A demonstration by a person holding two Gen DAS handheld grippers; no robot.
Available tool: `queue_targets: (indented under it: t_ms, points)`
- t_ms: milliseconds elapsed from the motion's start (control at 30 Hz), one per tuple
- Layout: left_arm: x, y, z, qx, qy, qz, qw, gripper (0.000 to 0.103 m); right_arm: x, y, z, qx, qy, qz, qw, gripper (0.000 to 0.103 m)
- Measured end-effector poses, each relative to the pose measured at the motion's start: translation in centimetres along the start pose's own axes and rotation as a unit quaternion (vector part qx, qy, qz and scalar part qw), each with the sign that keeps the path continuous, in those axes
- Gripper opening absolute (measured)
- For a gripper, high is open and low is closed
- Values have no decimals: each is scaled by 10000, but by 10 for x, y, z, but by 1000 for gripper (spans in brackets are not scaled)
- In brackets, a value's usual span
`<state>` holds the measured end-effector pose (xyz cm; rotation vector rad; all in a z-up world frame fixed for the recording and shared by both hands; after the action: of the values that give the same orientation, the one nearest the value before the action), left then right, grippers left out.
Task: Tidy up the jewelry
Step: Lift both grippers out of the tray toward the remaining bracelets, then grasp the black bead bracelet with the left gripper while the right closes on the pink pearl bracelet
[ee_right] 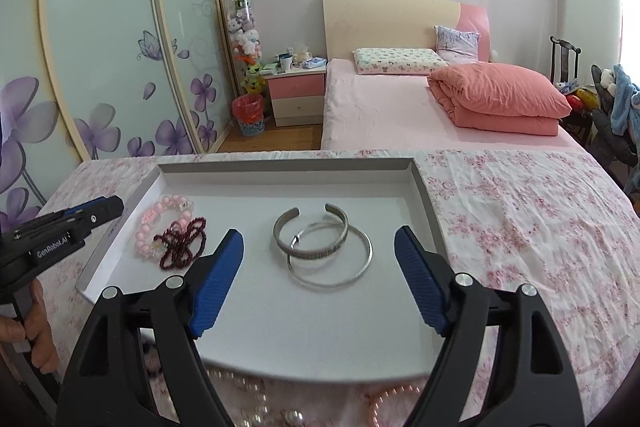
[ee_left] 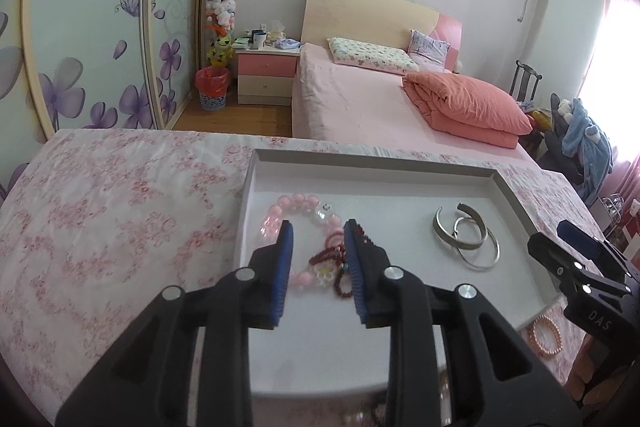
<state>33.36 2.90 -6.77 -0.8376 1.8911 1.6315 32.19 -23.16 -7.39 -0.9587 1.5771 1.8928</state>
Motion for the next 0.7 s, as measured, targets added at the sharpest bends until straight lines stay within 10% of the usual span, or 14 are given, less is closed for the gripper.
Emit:
queue_targets:
  t_ms: [500, 700]
  points:
    - [67, 50, 5, 105, -200, 237, 9995, 35, 83, 33, -48, 403, -99, 713, 9966, 78]
    - [87, 53, 5, 120, -250, 417, 9987, 36, 98, 33, -67, 547, -327, 896, 9939, 62]
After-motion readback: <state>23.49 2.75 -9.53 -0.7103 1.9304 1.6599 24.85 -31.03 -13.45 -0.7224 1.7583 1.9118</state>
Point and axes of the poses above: each gripper's, at about its wrist camera, not at the fingertips, and y roughly against the way its jaws point, z to its left, x to its underside, the point moved 7 cm from there along -y, roughly the way its jaws point, and after that the axes turned 3 degrees about z, right-handed, at the moved point
